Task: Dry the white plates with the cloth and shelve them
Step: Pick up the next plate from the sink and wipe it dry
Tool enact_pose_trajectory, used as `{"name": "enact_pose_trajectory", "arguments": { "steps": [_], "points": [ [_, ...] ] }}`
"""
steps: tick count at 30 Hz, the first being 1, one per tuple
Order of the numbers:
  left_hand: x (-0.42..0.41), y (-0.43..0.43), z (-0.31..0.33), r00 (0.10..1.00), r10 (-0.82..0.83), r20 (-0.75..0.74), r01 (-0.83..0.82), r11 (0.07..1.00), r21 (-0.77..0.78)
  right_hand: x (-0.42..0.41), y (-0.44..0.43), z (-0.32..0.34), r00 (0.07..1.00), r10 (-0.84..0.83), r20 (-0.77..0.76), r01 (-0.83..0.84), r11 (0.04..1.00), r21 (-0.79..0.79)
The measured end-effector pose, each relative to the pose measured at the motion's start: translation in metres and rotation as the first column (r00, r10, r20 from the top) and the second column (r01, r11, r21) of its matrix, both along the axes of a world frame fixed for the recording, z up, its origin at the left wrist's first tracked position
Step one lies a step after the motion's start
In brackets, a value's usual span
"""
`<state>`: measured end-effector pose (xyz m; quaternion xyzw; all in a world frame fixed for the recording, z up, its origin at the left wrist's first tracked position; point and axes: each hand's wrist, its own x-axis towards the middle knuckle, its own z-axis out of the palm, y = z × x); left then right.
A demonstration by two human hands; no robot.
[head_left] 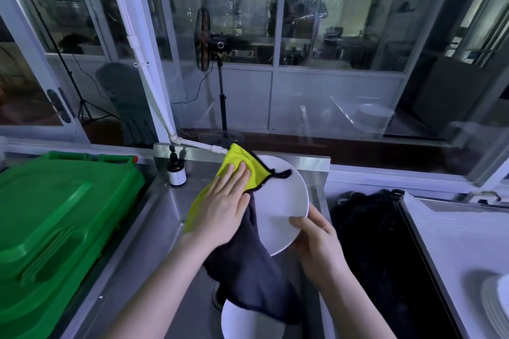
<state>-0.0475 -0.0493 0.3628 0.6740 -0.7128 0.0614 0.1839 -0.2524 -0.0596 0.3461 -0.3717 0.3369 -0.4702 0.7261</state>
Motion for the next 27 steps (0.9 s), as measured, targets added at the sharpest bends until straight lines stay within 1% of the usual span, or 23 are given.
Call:
{"name": "enact_pose_trajectory", "arguments": {
  "steps": [2,4,8,11,13,16,18,21,23,25,26,27],
  "points": [
    [0.001,0.010,-0.009,0.999,0.025,-0.047,-0.024,1.000,0.015,-0.002,-0.004,0.005,0.999,-0.035,0.007,0.036,0.999,-0.018],
    [-0.008,0.024,-0.019,0.996,0.003,-0.088,-0.001,1.000,0.020,-0.002,-0.007,0.008,0.998,-0.057,0.026,0.058,0.998,-0.012],
    [-0.038,0.036,-0.025,0.978,-0.124,-0.167,0.129,0.991,0.018,0.003,-0.006,0.007,0.999,-0.044,0.017,0.043,0.999,0.016],
    [-0.044,0.018,-0.019,0.978,-0.190,-0.091,0.194,0.980,0.033,0.008,0.000,0.005,1.000,-0.001,0.016,0.000,0.999,0.034],
    [-0.042,0.002,-0.011,0.974,-0.225,-0.023,0.226,0.973,0.038,0.012,0.005,0.004,0.998,0.050,0.048,-0.051,0.998,0.032],
    [-0.032,-0.022,0.002,0.968,-0.246,0.051,0.244,0.969,0.037,0.016,0.013,-0.001,0.995,0.080,0.054,-0.083,0.995,0.061],
    [-0.021,-0.032,0.008,0.972,-0.209,0.105,0.207,0.978,0.027,0.013,0.013,-0.003,0.995,0.091,0.038,-0.093,0.994,0.050],
    [-0.002,-0.030,0.010,0.989,-0.077,0.125,0.075,0.997,0.025,0.002,0.008,0.000,0.997,0.069,0.024,-0.069,0.998,0.013],
    [0.009,-0.022,0.008,0.992,-0.044,0.121,0.032,0.995,0.098,-0.005,0.003,0.003,0.999,0.054,0.003,-0.054,0.998,-0.008],
    [0.015,-0.011,0.007,0.993,-0.102,0.066,0.084,0.969,0.233,-0.010,0.001,0.004,0.999,0.051,-0.017,-0.051,0.999,-0.019],
    [0.015,-0.004,0.006,0.989,-0.142,0.050,0.123,0.952,0.281,-0.012,0.000,0.004,0.999,0.044,-0.009,-0.044,0.999,-0.017],
    [0.014,0.004,0.005,0.982,-0.178,0.064,0.151,0.943,0.297,-0.014,0.000,0.004,0.999,0.038,0.004,-0.038,0.999,-0.014]
  ]
}}
